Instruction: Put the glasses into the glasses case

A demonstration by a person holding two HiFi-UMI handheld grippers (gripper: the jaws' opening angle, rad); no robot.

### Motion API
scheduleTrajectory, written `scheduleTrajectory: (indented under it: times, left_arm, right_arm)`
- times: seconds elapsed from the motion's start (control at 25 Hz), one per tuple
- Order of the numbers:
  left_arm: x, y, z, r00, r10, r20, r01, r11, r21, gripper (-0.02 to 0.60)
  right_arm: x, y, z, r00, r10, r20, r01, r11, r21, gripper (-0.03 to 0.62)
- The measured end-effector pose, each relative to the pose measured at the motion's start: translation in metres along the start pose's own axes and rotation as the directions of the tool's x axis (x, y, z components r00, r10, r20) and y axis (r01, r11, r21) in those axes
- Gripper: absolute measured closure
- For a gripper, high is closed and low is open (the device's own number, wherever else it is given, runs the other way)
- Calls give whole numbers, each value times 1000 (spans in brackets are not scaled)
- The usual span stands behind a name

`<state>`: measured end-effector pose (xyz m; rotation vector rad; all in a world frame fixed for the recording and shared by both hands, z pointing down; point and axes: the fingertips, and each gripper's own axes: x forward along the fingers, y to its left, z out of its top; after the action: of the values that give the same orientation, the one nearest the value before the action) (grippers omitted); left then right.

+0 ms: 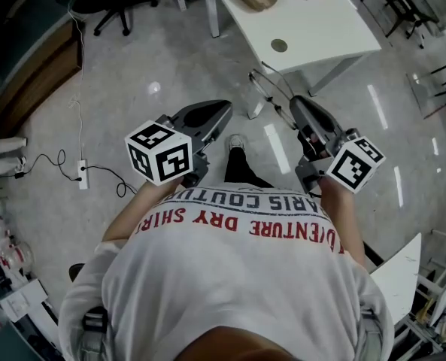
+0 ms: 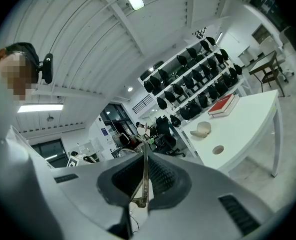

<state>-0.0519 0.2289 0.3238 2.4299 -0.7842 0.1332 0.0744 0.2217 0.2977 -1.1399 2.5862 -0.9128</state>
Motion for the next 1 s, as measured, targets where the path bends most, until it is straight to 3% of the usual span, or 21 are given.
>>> scheduleTrajectory:
  times: [0.4,0.72,1.0]
  left_arm:
    - [72,88,60,998,46,-35,-46,999,-24,553]
    - [141,159,130,997,67,-32,-67,997,-23,552]
    - [157,159,126,998,50,-29,-50,999,-6,552]
  right_arm:
    - [83,-81,57,1000,-5,-27,6,1000,13,556]
    - [154,-146,102,997,-5,-75,7,1000,28,556]
    - [160,-161,100,998,-8,-68,8,1000,14,556]
